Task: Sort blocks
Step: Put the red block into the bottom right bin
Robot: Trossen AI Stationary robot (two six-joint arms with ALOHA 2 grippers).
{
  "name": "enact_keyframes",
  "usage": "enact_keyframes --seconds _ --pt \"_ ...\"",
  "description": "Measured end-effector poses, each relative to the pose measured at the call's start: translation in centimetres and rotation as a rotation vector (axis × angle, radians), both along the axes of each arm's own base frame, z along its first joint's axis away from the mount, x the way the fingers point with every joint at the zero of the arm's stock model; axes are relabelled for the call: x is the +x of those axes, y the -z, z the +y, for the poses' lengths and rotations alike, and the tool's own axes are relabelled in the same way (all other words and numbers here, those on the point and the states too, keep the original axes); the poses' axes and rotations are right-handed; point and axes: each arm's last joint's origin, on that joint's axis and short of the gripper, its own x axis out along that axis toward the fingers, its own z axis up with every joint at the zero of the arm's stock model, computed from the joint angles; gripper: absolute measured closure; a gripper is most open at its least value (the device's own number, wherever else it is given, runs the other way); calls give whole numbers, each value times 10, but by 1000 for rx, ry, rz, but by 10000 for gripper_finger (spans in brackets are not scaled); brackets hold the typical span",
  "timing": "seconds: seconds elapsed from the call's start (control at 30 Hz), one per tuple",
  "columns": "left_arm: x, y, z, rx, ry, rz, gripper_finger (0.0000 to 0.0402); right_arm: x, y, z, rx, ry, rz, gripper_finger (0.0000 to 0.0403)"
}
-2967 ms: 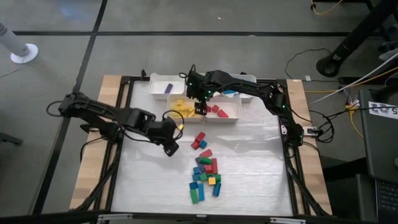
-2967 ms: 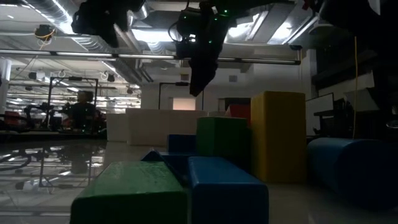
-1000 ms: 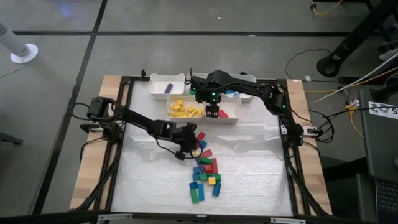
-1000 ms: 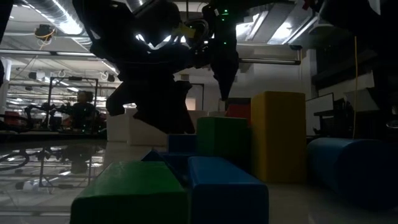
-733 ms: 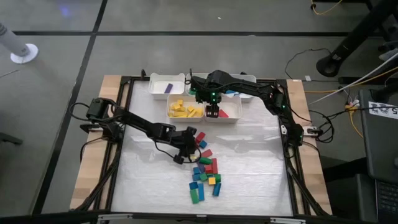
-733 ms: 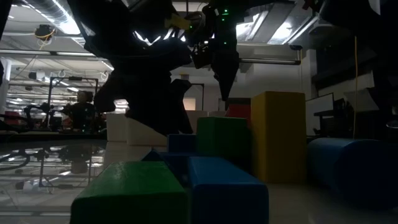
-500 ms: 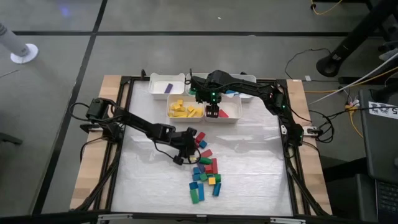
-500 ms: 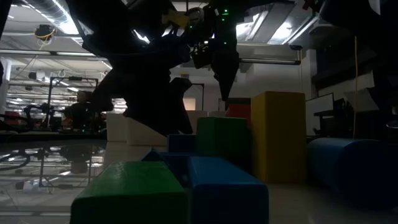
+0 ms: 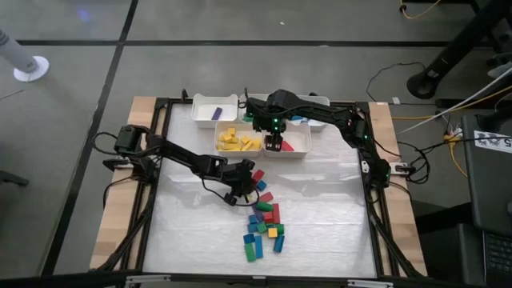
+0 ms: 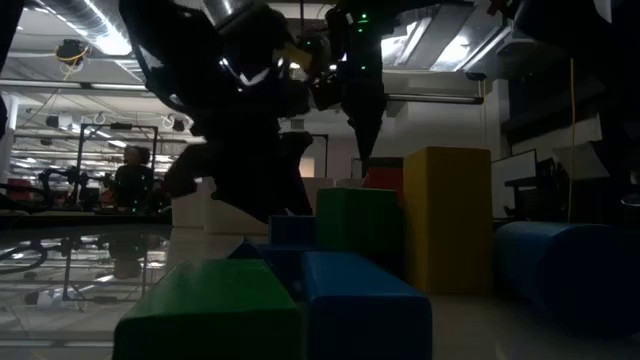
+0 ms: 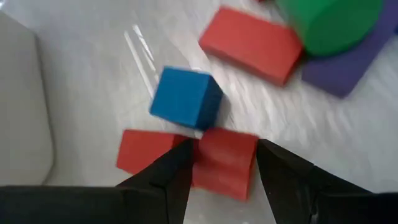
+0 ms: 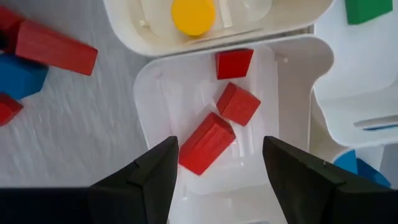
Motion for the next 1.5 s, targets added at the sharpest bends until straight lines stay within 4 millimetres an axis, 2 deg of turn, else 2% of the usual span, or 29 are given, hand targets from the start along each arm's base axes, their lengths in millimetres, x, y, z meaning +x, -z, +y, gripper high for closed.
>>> enact_keyframes --seconds 0.27,0.4,0.57,0.7,0.87,1.03,1.27,1.5 --pt "0 9 2 10 20 44 235 -14 -24 5 -5 20 -19 171" --pt "-1 9 1 -40 -15 49 238 -24 -40 8 -5 75 -41 171" --pt "-1 10 1 -101 -77 57 282 -44 -70 17 33 116 -101 171" --pt "-1 9 0 -160 -136 58 286 -60 -98 30 85 164 -190 171" --pt "-5 1 0 -220 -179 52 286 -79 -126 56 126 258 -278 171" --pt "-8 -25 6 -257 -174 -15 286 -87 -141 86 141 289 -318 171" --pt "-16 -67 27 -278 -199 -177 286 -85 -141 135 118 325 -316 171" --pt "-13 -89 62 -224 -239 -371 284 -86 -125 189 68 264 -265 171"
